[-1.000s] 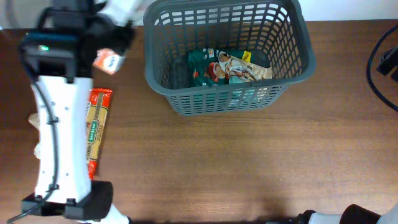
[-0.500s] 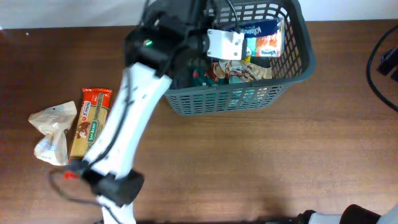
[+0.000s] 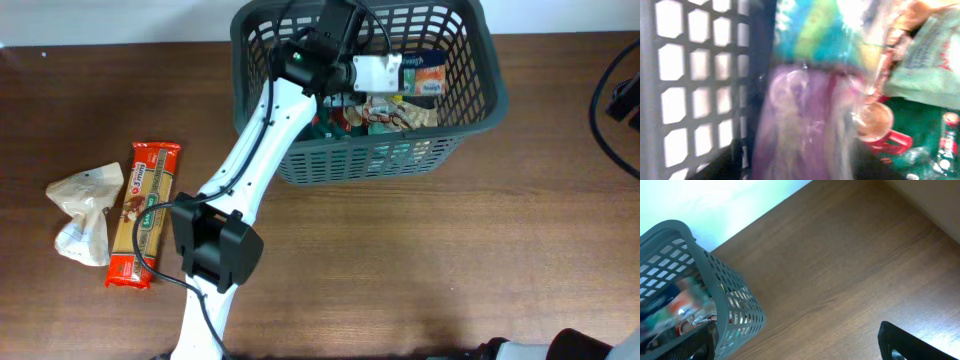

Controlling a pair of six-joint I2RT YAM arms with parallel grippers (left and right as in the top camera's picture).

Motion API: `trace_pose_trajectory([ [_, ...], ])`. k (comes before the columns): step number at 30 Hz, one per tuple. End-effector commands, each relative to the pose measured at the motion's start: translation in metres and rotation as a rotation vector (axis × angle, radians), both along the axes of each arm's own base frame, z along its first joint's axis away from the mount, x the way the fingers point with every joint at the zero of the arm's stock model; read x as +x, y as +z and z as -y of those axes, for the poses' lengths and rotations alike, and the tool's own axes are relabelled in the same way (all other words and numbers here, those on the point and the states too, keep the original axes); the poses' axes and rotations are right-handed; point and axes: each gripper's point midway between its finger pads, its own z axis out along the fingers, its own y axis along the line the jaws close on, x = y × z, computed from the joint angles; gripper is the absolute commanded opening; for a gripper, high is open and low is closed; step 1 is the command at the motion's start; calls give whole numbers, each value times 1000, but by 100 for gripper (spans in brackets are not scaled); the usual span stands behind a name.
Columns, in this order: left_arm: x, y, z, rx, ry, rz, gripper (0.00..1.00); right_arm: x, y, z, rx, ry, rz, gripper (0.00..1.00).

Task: Pack container
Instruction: 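Carry the tissue packs with the left gripper into the basket and release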

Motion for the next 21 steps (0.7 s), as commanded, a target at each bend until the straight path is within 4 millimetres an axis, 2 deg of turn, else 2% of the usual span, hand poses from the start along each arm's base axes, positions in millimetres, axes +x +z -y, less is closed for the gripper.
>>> trace_pose_trajectory([
  [1,2,75,-21,-123,215,95,80,0,1,3,0,-15,4,99],
  [2,-3,88,-26,-132,230,102,84,0,1,3,0,-15,4,99],
  [3,-7,98,-29,-134,231,108,99,0,1,3,0,-15,4,99],
  [6,-27,131,-44,-146,235,124,100,0,1,3,0,-15,4,99],
  [9,-48,153,-57,-142,243,131,97,0,1,3,0,-15,4,99],
  [10,-61,170,-74,-123,277,159,97,0,1,3,0,-16,4,99],
  [12,-73,190,-91,-120,311,195,97,0,1,3,0,-15,4,99],
  [15,-95,232,-130,-201,392,259,97,0,1,3,0,-16,4,99],
  [19,-124,266,-193,-236,507,335,97,0,1,3,0,-16,4,99],
  [21,-140,269,-224,-231,571,355,97,0,1,3,0,-15,4,99],
])
